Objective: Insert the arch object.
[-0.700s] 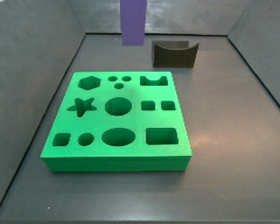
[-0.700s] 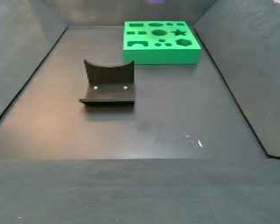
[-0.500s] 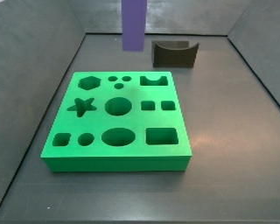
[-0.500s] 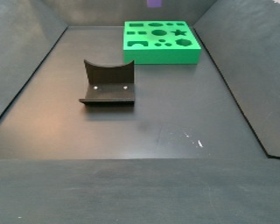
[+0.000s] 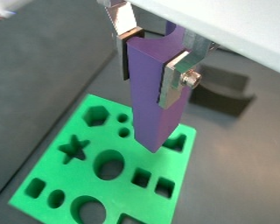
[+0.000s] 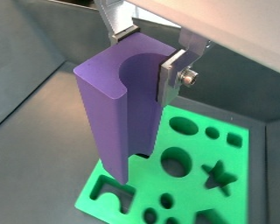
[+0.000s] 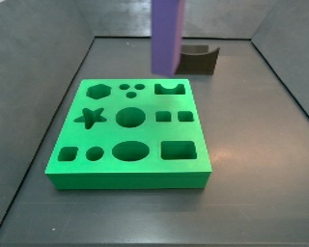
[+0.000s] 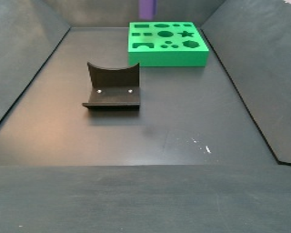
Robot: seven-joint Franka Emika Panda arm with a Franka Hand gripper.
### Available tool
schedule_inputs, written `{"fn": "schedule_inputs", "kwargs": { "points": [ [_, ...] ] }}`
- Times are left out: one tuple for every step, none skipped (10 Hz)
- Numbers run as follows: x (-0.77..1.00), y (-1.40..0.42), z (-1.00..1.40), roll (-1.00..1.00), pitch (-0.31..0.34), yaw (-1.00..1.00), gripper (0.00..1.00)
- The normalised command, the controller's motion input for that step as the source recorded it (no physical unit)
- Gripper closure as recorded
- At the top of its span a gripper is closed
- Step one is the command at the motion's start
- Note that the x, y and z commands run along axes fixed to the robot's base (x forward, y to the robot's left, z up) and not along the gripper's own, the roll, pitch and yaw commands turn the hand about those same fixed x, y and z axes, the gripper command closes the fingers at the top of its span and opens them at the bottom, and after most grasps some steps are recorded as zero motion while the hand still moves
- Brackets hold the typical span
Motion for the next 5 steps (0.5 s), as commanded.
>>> {"fn": "schedule_inputs", "kwargs": {
  "points": [
    [0.24,0.0,-0.44,-0.15,0.0,-0.84,1.0],
    [0.19,0.0,-0.41,-0.14,0.0,-0.86,1.0],
    [0.27,0.17,-0.32,-0.03,0.0,-0.82,1.0],
    [0.13,0.46,-0.44,0.0,0.059,-0.57,1.0],
    [0.07,0.61,-0.43,0.0,0.051,-0.41,1.0]
  ]
}}
